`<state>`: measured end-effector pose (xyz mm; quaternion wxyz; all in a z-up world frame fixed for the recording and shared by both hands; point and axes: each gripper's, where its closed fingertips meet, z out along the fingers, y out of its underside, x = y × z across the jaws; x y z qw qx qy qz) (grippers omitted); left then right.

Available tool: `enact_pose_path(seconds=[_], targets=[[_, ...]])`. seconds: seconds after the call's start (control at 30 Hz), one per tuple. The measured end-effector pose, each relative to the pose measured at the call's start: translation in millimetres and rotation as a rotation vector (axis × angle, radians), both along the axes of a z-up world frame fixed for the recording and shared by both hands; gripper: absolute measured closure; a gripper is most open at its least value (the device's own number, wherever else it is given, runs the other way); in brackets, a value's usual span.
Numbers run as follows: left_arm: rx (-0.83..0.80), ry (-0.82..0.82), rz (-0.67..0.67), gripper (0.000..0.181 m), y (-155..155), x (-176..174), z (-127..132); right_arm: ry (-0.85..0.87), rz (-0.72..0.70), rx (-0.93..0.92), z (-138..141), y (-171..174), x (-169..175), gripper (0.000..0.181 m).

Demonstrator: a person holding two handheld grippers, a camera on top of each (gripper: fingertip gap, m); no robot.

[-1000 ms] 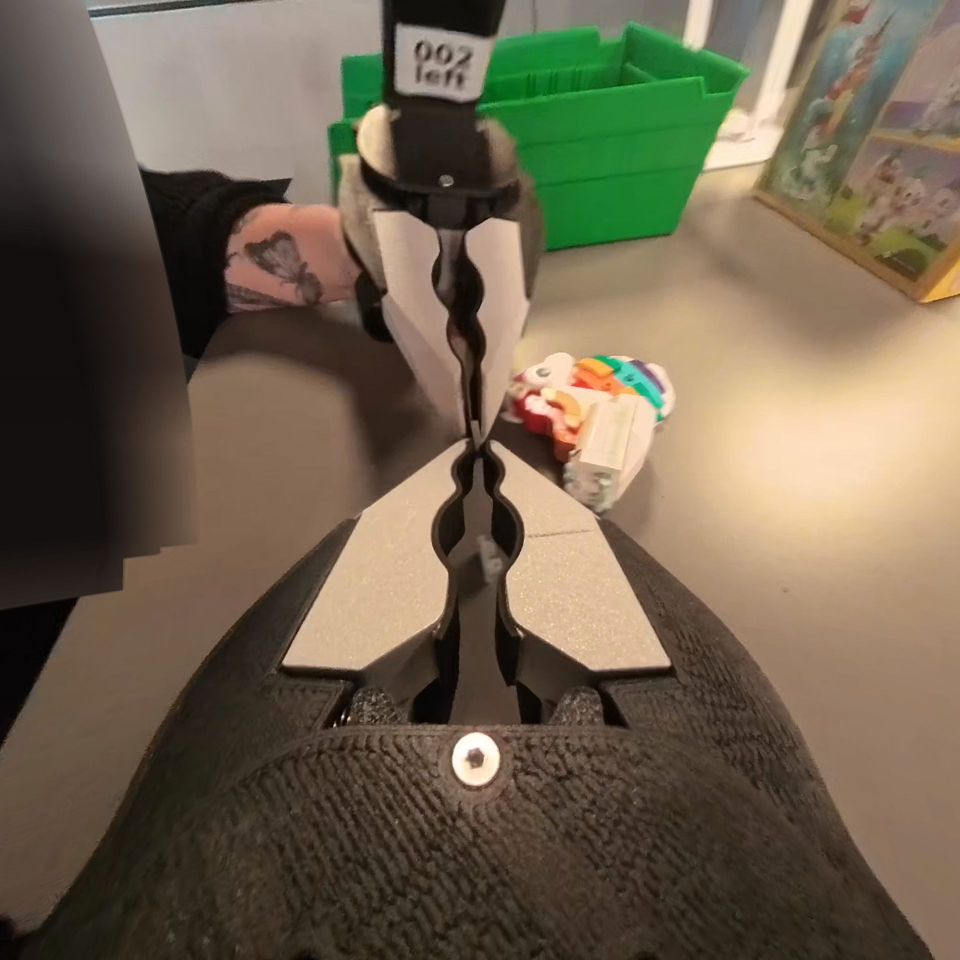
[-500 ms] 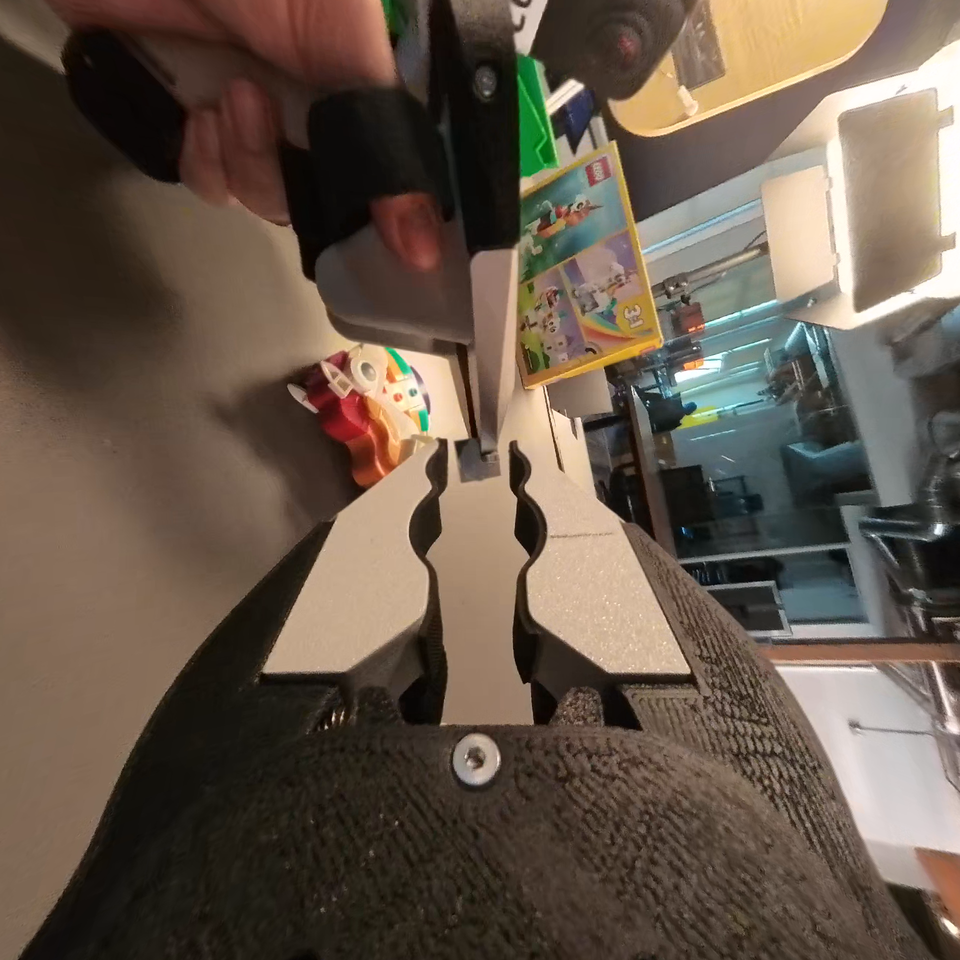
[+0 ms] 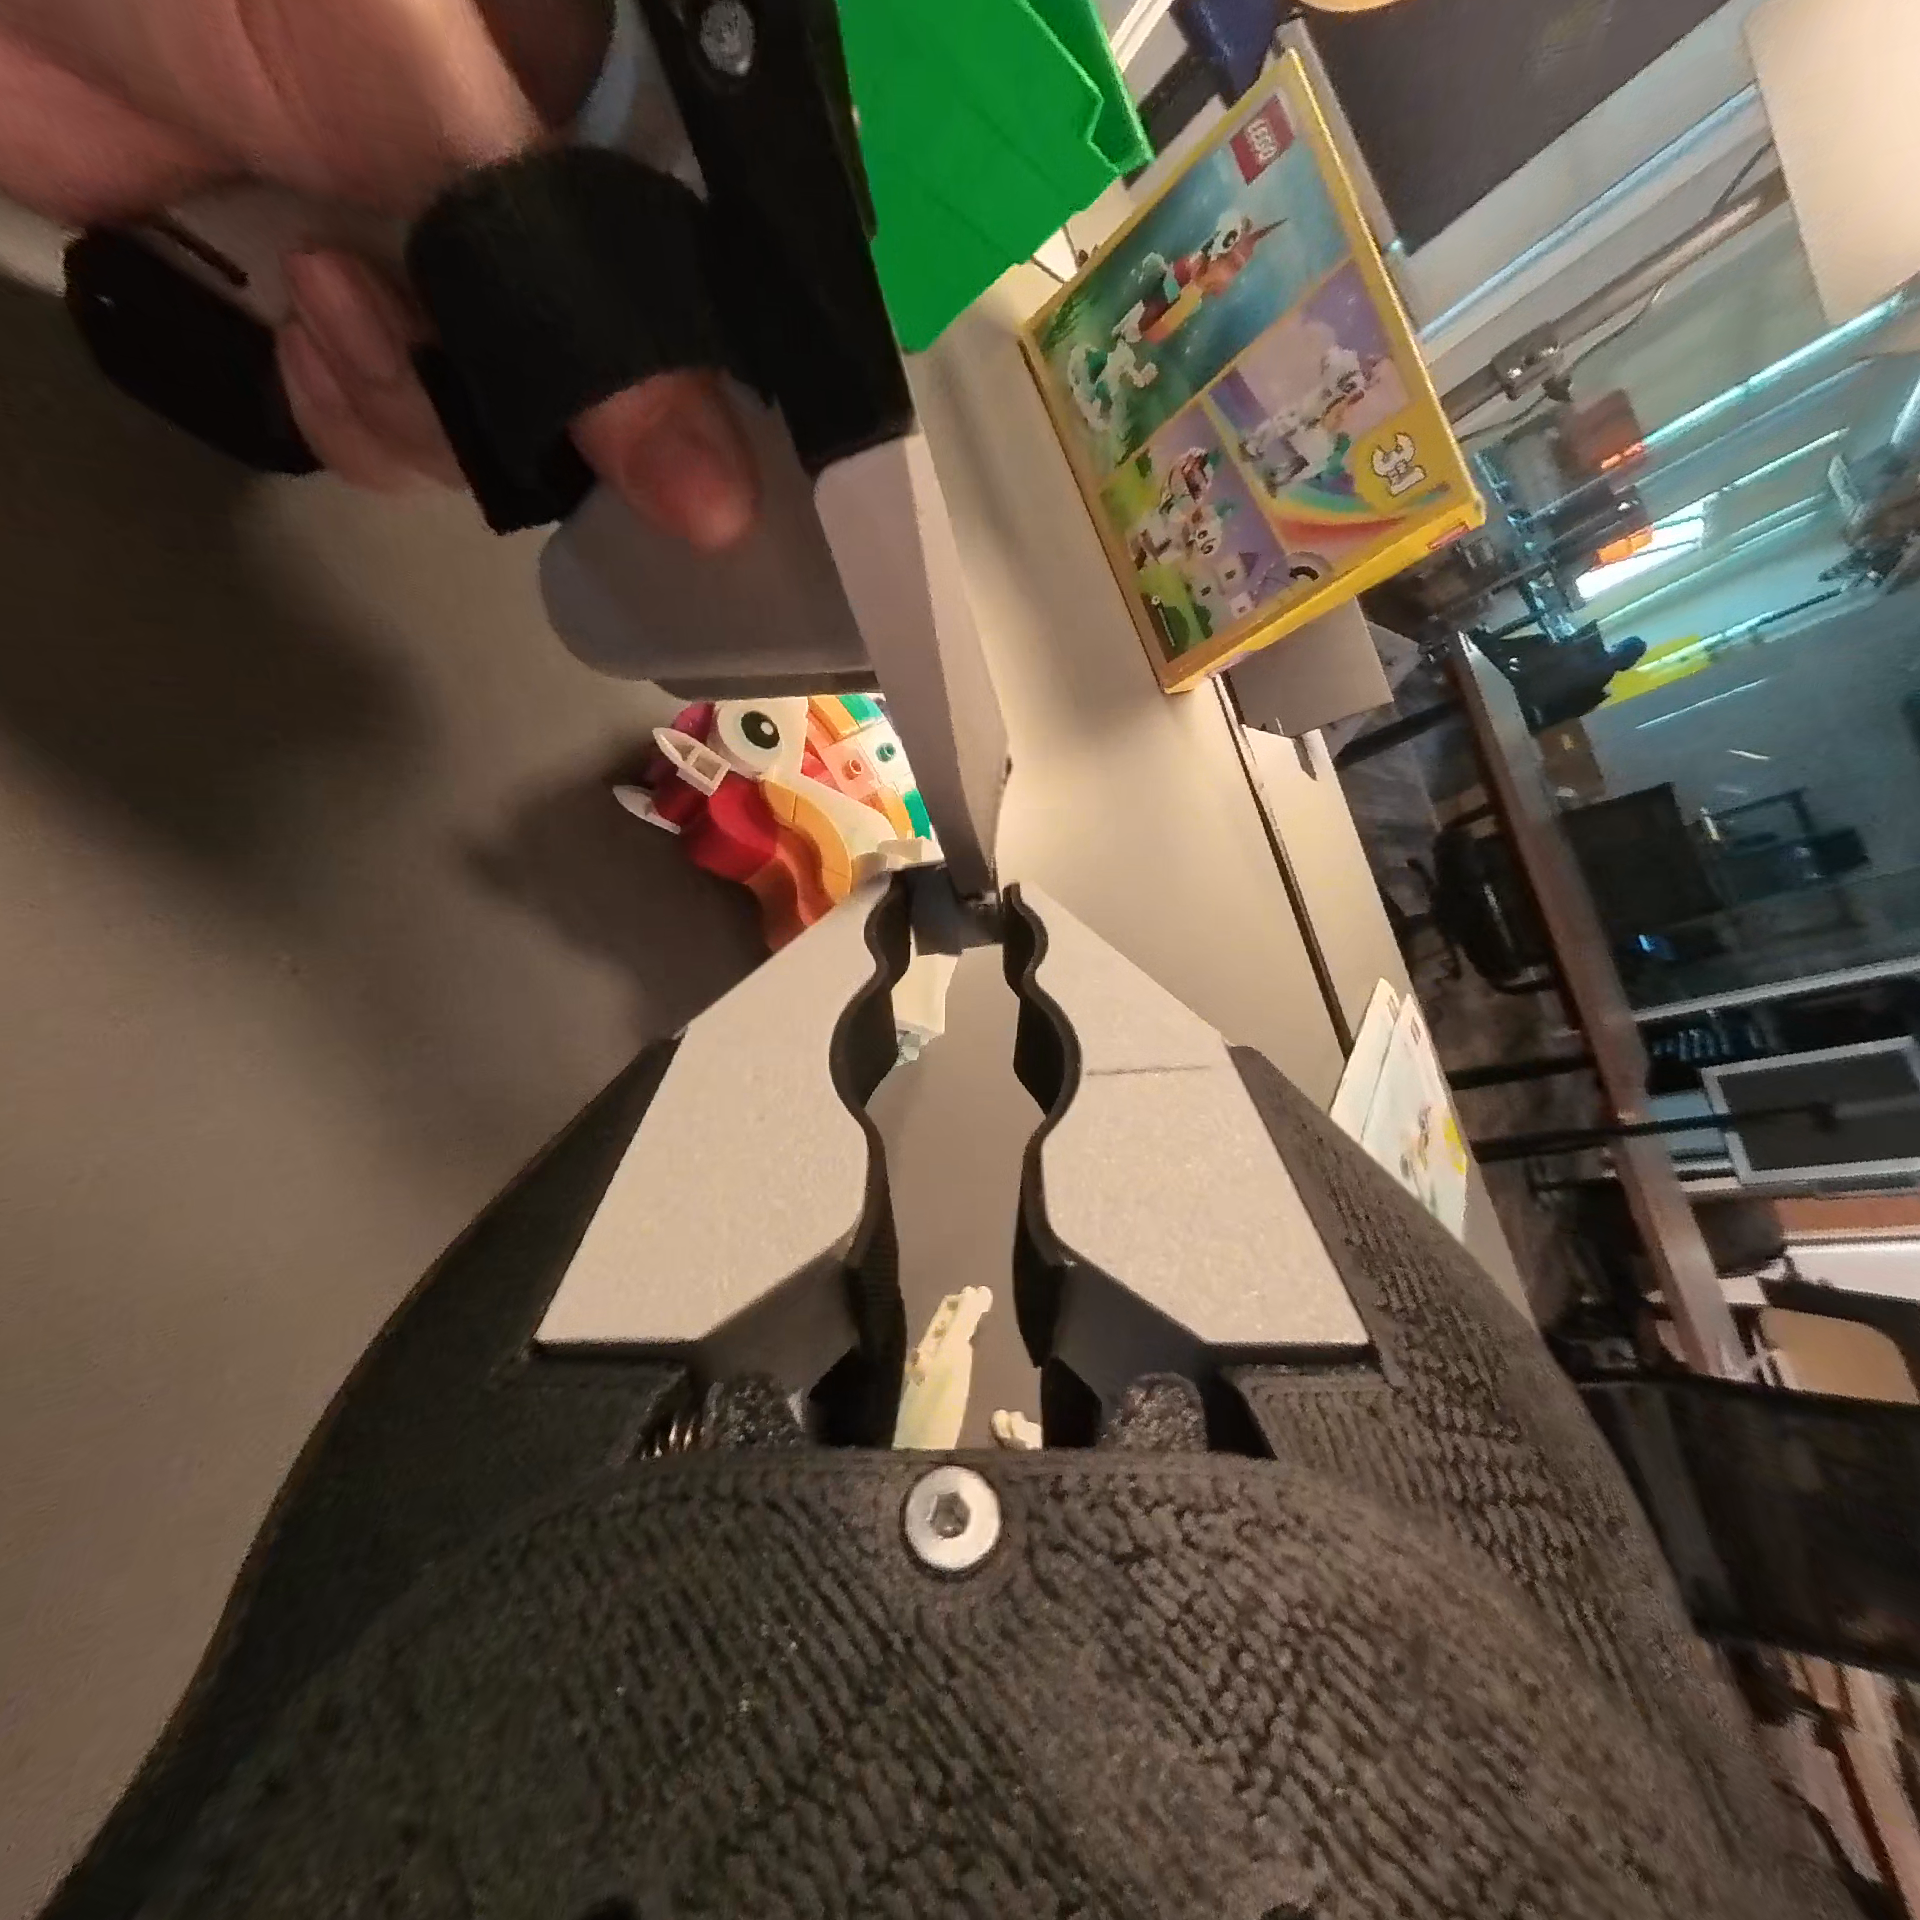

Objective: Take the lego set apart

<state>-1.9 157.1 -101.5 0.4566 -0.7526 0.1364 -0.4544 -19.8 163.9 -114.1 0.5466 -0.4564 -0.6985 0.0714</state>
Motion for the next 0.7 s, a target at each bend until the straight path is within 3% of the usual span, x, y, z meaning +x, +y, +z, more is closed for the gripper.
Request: enact_pose_path(seconds=[0.03,0.23,0.47,0.7], targets=[[0.001,-0.001,-0.010,0.178,-0.6,0.6,0.3,0.000,0.006,0.007,0.3,-0.6,-0.1,0.165],[-0.071,0.020,-0.089,0.179,-7.5,3.9,-10.1,-0.073,0.066,0.093,-8.5,-6.9,2.8,0.165],[0.044,0.052,-0.014,0.179,-2.6,3.4,1.4,0.118,0.044,-0.383,5.1,-8.0,3.2,0.161],[0.127,0.061,-0.021,0.179,-5.5,0.8,10.0,0.193,0.054,-0.609,12.2,-11.5,2.6,0.164]])
